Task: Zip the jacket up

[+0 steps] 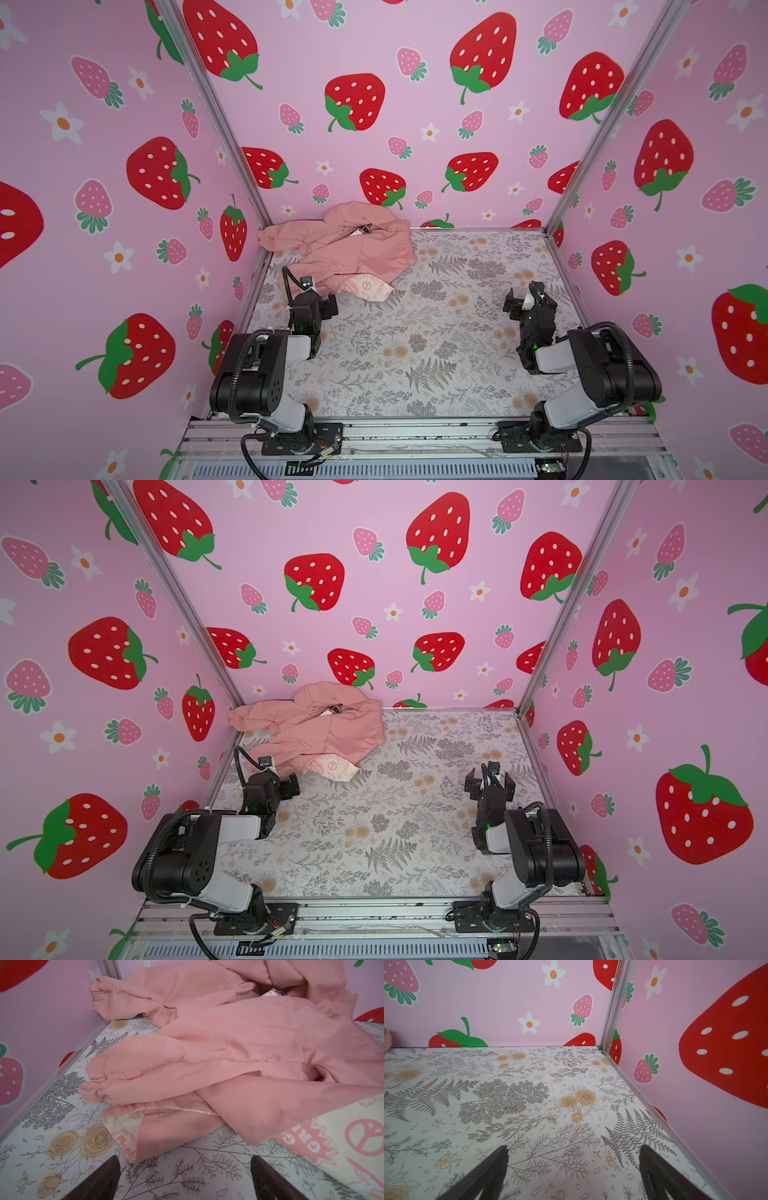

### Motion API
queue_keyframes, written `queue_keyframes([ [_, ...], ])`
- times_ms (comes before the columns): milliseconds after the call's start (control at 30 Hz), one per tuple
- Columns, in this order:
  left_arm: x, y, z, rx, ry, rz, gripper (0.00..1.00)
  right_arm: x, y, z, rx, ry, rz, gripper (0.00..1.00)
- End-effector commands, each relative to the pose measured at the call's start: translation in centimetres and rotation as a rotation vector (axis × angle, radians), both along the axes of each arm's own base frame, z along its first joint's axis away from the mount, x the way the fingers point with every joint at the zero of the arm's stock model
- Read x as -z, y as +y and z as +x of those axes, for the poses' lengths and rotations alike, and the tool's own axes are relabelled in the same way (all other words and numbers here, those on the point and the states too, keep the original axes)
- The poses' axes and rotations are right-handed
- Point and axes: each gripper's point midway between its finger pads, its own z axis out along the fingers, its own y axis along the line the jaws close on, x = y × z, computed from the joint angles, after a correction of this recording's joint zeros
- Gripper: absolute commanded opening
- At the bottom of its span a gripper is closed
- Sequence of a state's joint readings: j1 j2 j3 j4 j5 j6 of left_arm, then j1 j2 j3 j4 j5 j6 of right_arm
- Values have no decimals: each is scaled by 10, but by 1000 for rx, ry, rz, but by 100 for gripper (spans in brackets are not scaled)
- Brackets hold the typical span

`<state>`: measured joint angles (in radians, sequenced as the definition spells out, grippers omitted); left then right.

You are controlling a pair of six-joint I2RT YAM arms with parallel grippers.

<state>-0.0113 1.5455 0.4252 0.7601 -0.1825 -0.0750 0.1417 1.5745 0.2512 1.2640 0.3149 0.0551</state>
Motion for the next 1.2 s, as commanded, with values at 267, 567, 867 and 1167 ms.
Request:
queue_keyframes([
  [267, -12, 0, 8, 1, -41, 12, 99, -6, -1, 0, 10, -25, -6, 99],
  [567, -11, 0, 8, 1, -39, 13, 99, -6, -1, 0, 9, -23, -6, 99],
  [867, -11, 0, 8, -1, -38, 13, 99, -6, -1, 0, 9, -24, -7, 99],
  [1167, -54, 7, 10, -49, -9, 32, 99, -46, -5, 5, 38, -30, 7, 99],
])
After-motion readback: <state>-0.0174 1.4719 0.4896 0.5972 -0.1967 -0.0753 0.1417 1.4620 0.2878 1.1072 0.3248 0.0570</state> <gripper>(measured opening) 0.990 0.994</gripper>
